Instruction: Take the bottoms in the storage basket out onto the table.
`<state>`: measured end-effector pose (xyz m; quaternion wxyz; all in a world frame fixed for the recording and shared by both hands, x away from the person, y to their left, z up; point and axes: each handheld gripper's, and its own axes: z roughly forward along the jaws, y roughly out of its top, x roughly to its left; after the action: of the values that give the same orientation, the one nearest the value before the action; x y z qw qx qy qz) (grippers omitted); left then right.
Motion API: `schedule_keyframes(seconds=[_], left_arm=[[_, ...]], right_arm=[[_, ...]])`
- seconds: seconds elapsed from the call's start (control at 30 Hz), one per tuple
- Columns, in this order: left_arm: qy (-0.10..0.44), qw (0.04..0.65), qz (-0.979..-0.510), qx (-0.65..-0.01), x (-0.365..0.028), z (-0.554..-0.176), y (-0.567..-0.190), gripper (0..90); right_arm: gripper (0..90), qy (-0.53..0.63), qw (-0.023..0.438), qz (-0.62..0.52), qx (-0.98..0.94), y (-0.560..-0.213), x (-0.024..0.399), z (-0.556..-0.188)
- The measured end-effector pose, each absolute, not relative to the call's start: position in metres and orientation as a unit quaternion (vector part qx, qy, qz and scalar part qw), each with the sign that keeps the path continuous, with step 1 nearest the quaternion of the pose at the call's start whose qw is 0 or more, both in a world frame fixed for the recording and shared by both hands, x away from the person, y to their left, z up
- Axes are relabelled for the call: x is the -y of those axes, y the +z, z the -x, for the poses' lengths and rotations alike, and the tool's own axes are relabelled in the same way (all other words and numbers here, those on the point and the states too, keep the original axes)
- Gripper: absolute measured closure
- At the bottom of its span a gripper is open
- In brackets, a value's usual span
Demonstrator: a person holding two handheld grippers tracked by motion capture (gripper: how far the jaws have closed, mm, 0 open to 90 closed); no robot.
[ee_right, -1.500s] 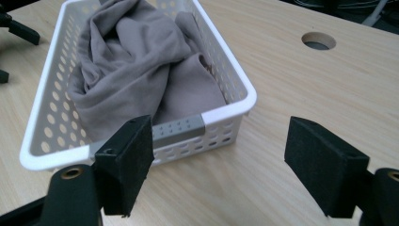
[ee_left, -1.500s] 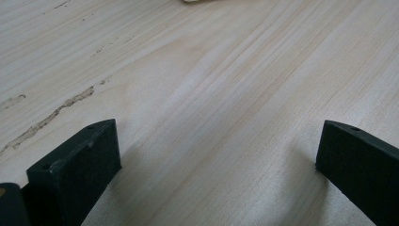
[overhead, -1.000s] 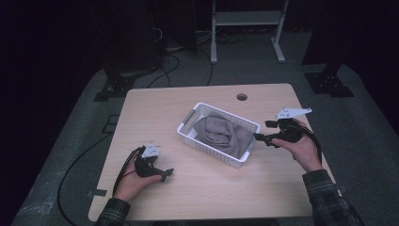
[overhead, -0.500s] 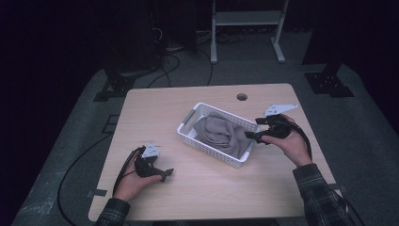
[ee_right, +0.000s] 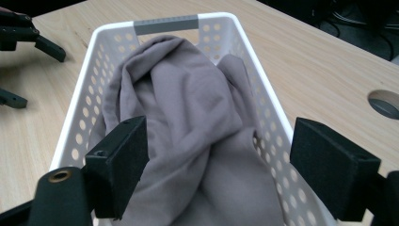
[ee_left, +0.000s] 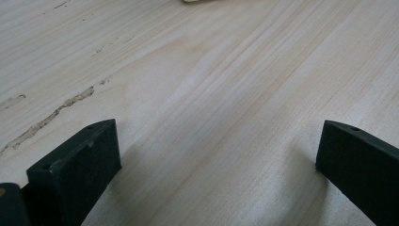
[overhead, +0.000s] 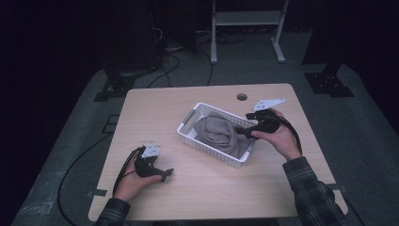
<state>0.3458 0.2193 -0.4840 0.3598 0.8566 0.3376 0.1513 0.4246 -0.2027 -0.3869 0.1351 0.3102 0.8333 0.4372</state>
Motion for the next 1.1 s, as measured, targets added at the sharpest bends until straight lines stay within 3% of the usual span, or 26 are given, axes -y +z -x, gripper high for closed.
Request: schedule_keyframes(seconds=[1.1], left_arm=[[0.152, 0.358, -0.858, -0.336, -0.220, -0.346, -0.484, 0.0]], right_arm=[[19.7, 0.423, 0.085, -0.254, -0.866, -0.405, 0.122, -0.452]])
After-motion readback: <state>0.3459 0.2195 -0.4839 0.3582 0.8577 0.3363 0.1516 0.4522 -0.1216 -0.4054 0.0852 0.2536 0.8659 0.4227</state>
